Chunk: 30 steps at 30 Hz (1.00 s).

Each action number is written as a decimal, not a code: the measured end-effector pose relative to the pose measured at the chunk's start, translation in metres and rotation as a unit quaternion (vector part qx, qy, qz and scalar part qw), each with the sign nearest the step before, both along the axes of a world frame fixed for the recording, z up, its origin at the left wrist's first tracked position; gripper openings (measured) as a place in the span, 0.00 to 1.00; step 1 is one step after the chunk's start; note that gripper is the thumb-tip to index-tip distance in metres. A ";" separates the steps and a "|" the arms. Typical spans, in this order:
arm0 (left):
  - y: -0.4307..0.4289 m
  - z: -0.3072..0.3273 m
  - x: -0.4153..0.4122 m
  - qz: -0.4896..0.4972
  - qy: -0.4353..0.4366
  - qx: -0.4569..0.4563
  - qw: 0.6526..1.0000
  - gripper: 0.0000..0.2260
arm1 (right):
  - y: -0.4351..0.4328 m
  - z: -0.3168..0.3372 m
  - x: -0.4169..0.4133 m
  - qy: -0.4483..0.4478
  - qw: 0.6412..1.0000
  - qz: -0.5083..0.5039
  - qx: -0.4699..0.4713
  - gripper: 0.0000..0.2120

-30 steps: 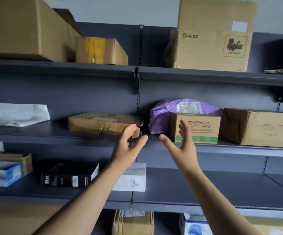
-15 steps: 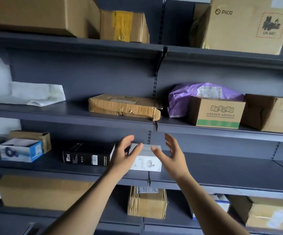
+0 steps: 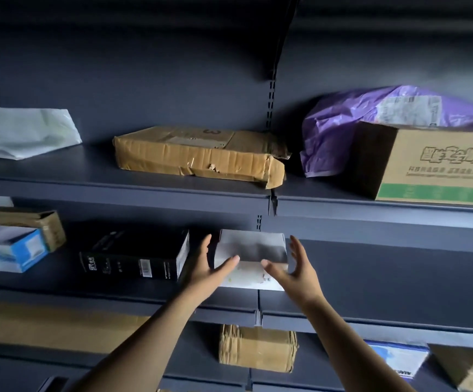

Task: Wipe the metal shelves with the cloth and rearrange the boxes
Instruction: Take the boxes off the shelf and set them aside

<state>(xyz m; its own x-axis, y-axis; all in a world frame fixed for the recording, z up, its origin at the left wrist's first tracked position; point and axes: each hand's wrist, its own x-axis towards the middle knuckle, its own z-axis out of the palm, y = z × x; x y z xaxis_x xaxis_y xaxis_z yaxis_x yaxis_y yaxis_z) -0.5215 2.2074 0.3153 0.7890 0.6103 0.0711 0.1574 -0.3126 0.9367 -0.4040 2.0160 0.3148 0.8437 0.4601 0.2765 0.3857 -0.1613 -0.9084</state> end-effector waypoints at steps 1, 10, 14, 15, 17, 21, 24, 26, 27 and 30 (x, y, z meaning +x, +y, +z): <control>0.003 -0.004 0.007 -0.010 0.008 -0.009 1.000 0.56 | 0.003 -0.005 0.009 0.004 1.000 0.006 -0.005 0.44; 0.013 -0.033 0.045 -0.031 0.038 0.017 0.999 0.46 | 0.023 -0.043 0.058 0.039 0.996 0.084 -0.006 0.53; 0.018 -0.038 0.052 -0.025 0.029 0.039 0.999 0.42 | 0.025 -0.049 0.060 0.047 0.995 0.084 0.018 0.46; 0.019 -0.038 0.052 -0.026 0.029 0.036 0.999 0.41 | 0.025 -0.049 0.062 0.045 0.996 0.079 0.016 0.44; 0.020 -0.042 0.053 -0.020 0.027 0.032 0.999 0.41 | 0.024 -0.052 0.065 0.048 0.996 0.071 0.007 0.42; 0.017 -0.043 0.047 -0.006 0.018 0.028 0.999 0.40 | 0.021 -0.054 0.060 0.064 0.996 0.052 -0.020 0.47; 0.017 -0.041 0.033 0.007 -0.001 0.010 1.000 0.41 | 0.019 -0.049 0.047 0.068 0.997 0.023 -0.037 0.55; 0.015 -0.037 0.020 0.010 -0.013 0.007 1.000 0.38 | 0.016 -0.046 0.031 0.069 0.997 0.010 -0.045 0.58; 0.012 -0.033 0.013 0.007 -0.024 -0.004 1.000 0.37 | 0.014 -0.043 0.021 0.068 0.997 0.004 -0.048 0.59; 0.004 -0.024 -0.016 0.005 -0.040 -0.009 0.999 0.36 | 0.007 -0.033 -0.015 0.059 0.997 -0.013 -0.038 0.61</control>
<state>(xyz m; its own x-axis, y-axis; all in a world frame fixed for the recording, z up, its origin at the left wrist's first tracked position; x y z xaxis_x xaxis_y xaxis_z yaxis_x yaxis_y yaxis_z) -0.5379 2.2112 0.2916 0.7747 0.6206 0.1217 0.0855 -0.2934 0.9522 -0.4192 2.0226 0.2814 0.8799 0.4540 0.1404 0.2725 -0.2400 -0.9317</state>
